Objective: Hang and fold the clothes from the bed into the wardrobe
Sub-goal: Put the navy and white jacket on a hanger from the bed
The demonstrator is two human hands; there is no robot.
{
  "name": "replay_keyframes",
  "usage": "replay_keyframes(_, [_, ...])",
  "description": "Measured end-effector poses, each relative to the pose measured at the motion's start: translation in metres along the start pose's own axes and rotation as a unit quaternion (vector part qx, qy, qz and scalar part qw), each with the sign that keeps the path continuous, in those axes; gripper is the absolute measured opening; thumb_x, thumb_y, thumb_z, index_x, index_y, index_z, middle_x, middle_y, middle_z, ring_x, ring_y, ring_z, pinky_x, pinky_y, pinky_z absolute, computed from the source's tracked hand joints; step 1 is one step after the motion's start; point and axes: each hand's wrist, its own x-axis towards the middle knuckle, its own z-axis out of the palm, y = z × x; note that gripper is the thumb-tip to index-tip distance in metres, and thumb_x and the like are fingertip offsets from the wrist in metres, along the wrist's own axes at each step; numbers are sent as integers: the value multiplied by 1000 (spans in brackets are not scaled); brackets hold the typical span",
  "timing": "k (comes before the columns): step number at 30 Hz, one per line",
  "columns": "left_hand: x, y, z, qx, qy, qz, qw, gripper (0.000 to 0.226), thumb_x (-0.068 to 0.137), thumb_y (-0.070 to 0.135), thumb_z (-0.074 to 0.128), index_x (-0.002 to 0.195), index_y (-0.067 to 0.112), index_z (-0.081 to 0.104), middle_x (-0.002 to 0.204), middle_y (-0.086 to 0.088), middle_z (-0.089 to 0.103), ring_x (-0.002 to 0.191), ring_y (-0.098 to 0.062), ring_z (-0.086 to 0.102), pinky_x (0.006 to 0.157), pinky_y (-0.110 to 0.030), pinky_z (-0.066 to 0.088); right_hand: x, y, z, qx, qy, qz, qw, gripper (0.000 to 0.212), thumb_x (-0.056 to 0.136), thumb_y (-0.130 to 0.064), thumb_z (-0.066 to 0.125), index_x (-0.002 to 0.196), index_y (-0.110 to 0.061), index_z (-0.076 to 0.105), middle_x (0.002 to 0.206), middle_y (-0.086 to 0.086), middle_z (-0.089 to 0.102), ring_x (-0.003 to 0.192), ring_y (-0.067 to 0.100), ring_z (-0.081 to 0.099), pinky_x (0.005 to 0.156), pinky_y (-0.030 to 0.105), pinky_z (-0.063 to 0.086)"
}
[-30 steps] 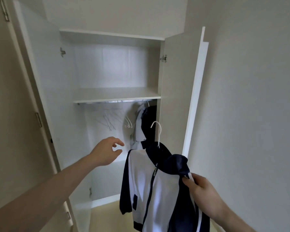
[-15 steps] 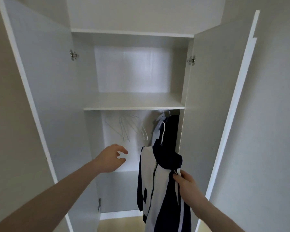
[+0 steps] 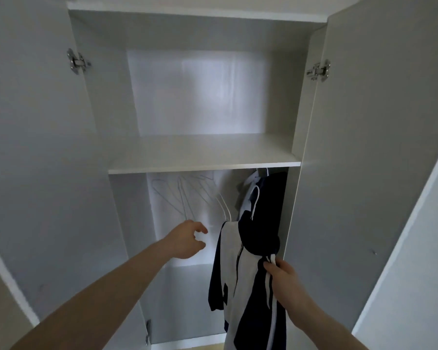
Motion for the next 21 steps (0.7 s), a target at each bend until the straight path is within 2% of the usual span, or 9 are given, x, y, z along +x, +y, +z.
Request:
replay_keyframes(4, [72,-36,1,12,-46,0,999,49,94,26,69,141,28,53,143,-2,45,122,-19,54,99,-25,45,42,-1,30,-17,17,12,1000,18,103,-15,56,99,-19,72,102,10,78,102,28,72,101,44,54])
replay_keyframes(10, [164,-74,1,24,-94,0,995,62,94,20,68,150,25,43,153,-10,30,126,-28,52,102,-35,51,92,-5,57,-44,60,23,997,18,104,-15,54,100,-22,70,98,0,77,98,20,70,90,33,51])
replay_keyframes(12, [185,-78,5,23,-110,4,994,67,95,19,67,154,25,38,157,-10,24,130,-30,51,102,-34,51,103,-8,59,-60,77,30,995,16,104,-16,54,102,-16,70,99,5,75,94,20,70,80,26,52])
replay_keyframes(14, [204,-78,10,24,-117,17,993,69,96,18,65,157,25,34,157,-11,21,134,-30,46,106,-31,47,114,-12,61,-76,90,39,992,16,103,-15,54,102,-11,70,94,7,74,82,13,67,63,14,48])
replay_keyframes(16, [221,-75,17,25,-125,27,992,69,95,15,64,157,25,34,158,-11,18,137,-31,43,111,-32,43,126,-16,62,-95,96,50,989,19,103,-15,54,108,-4,69,102,15,73,77,13,63,55,11,45])
replay_keyframes(18, [236,-71,24,39,-139,30,989,68,95,12,62,156,23,35,159,-12,14,139,-33,41,113,-35,42,137,-19,63,-115,97,56,987,26,103,-14,53,116,6,64,114,25,69,80,18,65,54,11,43])
replay_keyframes(21, [257,-63,31,70,-163,36,983,70,95,13,60,158,22,31,162,-13,11,141,-37,39,113,-39,43,153,-22,64,-134,102,63,984,32,103,-12,53,123,12,59,120,30,66,100,28,68,59,16,43])
